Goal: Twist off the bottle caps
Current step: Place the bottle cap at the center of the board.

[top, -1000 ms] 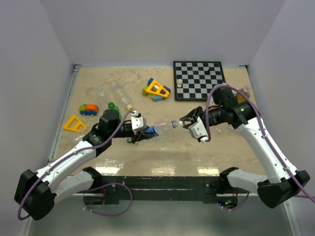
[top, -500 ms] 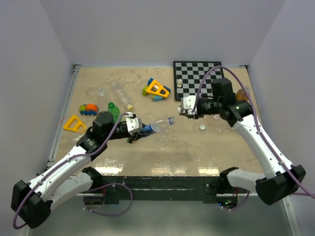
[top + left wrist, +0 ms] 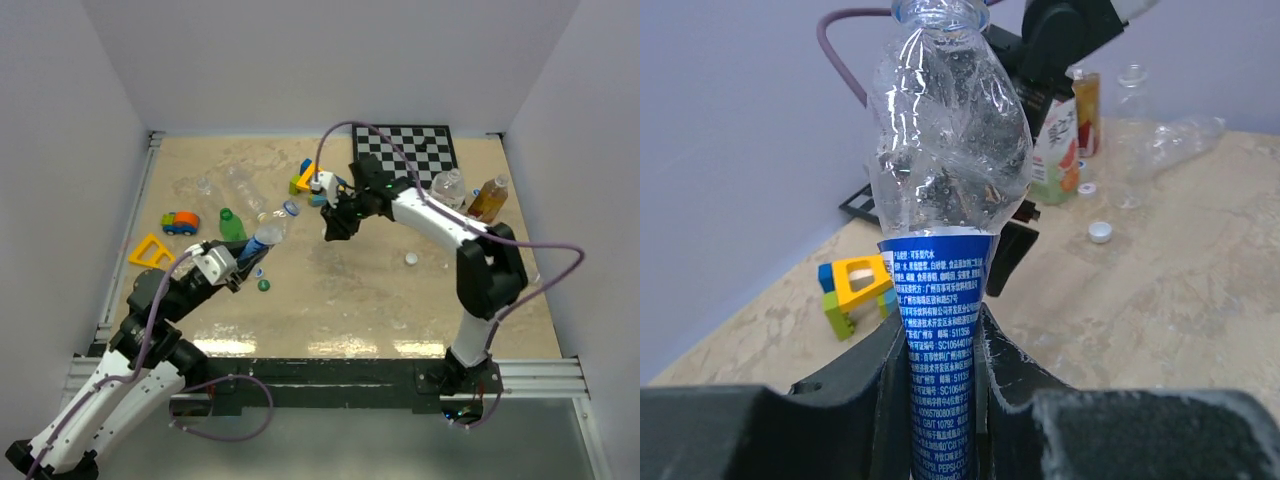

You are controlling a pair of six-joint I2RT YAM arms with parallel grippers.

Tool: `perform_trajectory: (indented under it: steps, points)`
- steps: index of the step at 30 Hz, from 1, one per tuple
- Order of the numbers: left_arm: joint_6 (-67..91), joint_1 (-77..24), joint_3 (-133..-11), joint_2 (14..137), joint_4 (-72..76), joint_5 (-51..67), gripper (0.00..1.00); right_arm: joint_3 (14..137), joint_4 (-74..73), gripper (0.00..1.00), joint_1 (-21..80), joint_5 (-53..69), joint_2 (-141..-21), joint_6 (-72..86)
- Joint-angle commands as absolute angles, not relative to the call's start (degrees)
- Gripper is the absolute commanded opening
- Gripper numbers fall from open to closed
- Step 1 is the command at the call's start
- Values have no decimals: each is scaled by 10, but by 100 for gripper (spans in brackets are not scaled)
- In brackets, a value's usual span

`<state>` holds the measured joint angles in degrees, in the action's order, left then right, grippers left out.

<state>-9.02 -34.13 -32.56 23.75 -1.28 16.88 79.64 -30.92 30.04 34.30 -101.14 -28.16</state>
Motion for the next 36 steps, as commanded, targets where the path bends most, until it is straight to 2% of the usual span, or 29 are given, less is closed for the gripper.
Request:
perform_trajectory:
  steps: [1, 8, 13, 15, 18, 20, 21, 26, 29, 31, 34, 36]
  points:
    - [-64, -338, -294, 199, -18, 43, 0, 887, -258, 7, 350, 272, -1091, -216]
    - [-67, -337, -272, 159, -10, -15, 0, 1024, -266, 11, 395, 208, -1252, -182]
    - [-69, -334, -273, 172, -10, -5, 0, 1119, -282, 19, 400, 171, -1329, -164]
    - [-69, -334, -272, 175, -9, -3, 0, 1135, -288, 27, 400, 166, -1344, -162]
    - [-69, -334, -273, 178, -10, -3, 0, 1128, -291, 46, 400, 182, -1334, -166]
    - [-69, -333, -272, 178, -9, -3, 0, 1119, -294, 62, 398, 197, -1311, -173]
    - [-68, -332, -270, 178, 10, 11, 0, 1113, -294, 65, 396, 208, -1297, -176]
    - [-27, -329, -265, 180, 27, 27, 0, 1062, -304, 69, 380, 257, -1200, -196]
    - [50, -328, -248, 180, 80, 56, 0, 973, -291, 70, 364, 300, -1106, -237]
    - [96, -329, -225, 182, 140, 73, 0, 894, -266, 71, 346, 369, -1035, -271]
    - [157, -329, -188, 201, 251, 97, 0, 776, -220, 74, 311, 558, -905, -355]
    - [190, -329, -175, 232, 328, 126, 0, 696, -206, 86, 294, 696, -841, -424]
